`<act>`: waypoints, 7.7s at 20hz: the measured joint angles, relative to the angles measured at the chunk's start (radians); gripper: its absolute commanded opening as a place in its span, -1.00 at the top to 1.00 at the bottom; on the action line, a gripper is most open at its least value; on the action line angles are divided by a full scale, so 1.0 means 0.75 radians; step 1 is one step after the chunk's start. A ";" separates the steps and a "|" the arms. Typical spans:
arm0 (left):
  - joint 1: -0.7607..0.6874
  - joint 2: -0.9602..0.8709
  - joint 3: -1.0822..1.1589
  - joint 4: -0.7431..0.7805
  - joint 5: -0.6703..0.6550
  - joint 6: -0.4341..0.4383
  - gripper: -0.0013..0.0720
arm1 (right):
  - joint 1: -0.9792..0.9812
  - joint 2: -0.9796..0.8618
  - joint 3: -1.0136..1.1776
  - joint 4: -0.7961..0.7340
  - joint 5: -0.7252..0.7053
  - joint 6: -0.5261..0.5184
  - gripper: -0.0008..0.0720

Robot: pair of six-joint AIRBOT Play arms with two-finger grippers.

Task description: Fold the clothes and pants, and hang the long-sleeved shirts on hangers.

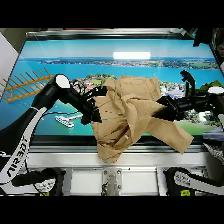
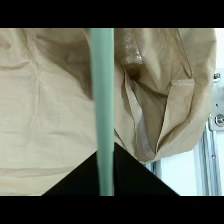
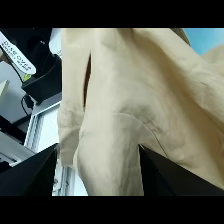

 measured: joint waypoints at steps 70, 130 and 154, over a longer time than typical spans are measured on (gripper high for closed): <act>0.159 0.083 0.002 -0.028 0.067 -0.508 -0.93 | 0.036 -0.006 -0.001 0.403 -0.097 -0.011 0.96; -0.001 0.300 -0.673 -0.152 0.314 -0.472 0.94 | 0.001 0.110 0.001 0.442 -0.385 0.246 0.95; 0.430 0.292 0.278 0.279 0.001 -0.608 0.93 | 0.137 0.414 -0.001 0.091 -0.151 0.462 0.95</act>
